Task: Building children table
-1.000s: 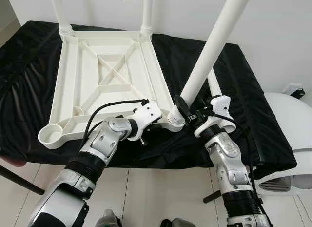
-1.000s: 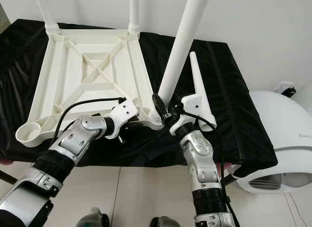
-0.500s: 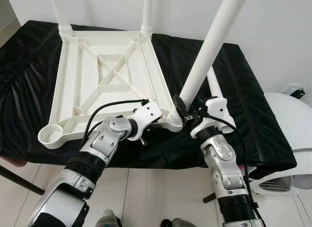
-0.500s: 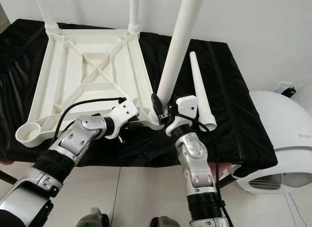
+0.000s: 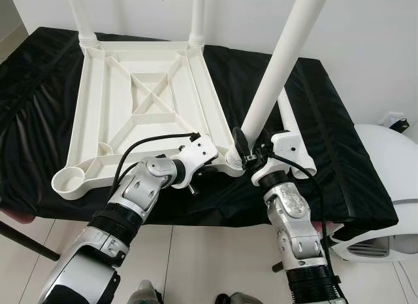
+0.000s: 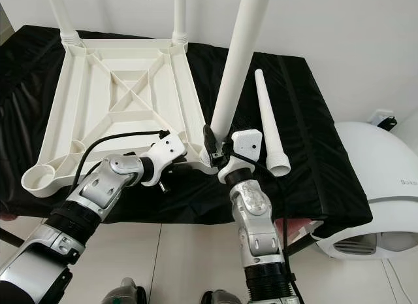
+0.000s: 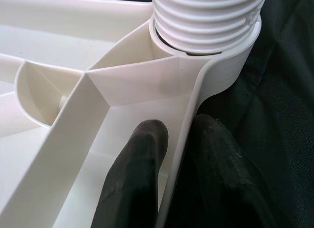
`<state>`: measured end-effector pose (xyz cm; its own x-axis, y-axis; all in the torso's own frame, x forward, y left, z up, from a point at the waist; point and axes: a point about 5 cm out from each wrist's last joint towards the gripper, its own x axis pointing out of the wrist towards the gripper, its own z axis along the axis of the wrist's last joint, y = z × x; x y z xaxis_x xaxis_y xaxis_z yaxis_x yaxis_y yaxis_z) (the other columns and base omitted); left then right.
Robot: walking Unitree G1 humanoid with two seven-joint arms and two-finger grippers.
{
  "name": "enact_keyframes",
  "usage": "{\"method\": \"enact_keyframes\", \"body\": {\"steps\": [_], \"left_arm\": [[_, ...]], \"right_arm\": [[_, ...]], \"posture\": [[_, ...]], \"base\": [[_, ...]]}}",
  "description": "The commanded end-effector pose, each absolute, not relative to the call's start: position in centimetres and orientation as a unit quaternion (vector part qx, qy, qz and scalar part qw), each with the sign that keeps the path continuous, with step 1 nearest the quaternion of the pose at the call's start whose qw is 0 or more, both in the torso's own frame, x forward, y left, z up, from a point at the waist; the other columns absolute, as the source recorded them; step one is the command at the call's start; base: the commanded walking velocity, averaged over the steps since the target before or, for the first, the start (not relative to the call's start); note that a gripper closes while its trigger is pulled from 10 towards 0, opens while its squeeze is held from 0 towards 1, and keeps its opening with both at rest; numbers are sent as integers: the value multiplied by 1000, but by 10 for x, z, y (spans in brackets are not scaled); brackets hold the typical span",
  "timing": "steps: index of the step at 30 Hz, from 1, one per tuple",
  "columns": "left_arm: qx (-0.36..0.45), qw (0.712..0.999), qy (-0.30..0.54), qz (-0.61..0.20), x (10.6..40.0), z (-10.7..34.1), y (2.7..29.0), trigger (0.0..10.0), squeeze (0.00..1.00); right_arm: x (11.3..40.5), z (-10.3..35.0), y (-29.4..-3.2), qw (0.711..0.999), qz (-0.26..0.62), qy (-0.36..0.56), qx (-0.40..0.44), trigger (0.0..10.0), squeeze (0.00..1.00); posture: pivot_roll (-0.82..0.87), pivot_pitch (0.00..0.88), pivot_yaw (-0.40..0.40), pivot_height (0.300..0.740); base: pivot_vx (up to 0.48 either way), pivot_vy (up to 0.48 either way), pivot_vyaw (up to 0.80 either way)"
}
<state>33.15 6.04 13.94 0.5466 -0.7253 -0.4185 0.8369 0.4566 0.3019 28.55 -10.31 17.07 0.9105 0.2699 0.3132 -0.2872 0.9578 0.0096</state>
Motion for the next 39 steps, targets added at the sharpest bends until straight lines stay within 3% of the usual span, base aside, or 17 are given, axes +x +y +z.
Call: {"method": "enact_keyframes", "body": {"steps": [1, 18, 23, 30, 39], "left_arm": [[238, 848, 58, -469, 331, 163, 47, 10000, 0], [240, 845, 59, -474, 330, 163, 46, 10000, 0], [241, 843, 57, -477, 329, 163, 45, 10000, 0], [241, 843, 57, -477, 328, 163, 45, 10000, 0], [240, 844, 57, -476, 328, 164, 46, 10000, 0]], "right_arm": [[283, 155, -99, 983, 143, -116, 30, 10000, 0], [285, 151, -101, 992, 75, -91, 33, 10000, 0], [290, 140, -104, 998, 29, -40, 40, 10000, 0], [292, 123, -108, 1000, 22, 8, 18, 10000, 0], [290, 124, -111, 999, 42, -8, 30, 10000, 0]], "posture": [[28, 56, -71, 740], [28, 46, -61, 740], [31, 40, -60, 740], [35, 42, -61, 740], [35, 52, -59, 740]], "base": [[0, 0, 0], [0, 0, 0], [0, 0, 0], [0, 0, 0], [0, 0, 0]]}}
